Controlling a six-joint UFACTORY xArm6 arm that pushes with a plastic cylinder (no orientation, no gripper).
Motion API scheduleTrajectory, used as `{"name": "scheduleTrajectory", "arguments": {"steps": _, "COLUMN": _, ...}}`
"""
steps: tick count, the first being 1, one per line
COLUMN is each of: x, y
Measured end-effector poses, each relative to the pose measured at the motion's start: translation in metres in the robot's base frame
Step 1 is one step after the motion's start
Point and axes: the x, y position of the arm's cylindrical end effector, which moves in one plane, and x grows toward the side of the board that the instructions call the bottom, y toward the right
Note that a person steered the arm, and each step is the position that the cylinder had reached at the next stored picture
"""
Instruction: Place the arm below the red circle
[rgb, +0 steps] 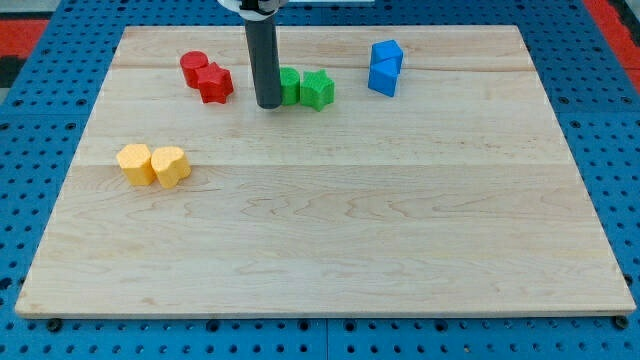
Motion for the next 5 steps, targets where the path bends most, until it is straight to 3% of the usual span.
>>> {"name": "scheduleTrajectory", "arguments": {"steps": 3, "x": 0.001, "y": 0.018}}
{"name": "scheduleTrajectory", "arguments": {"steps": 5, "x": 0.001, "y": -0.021}}
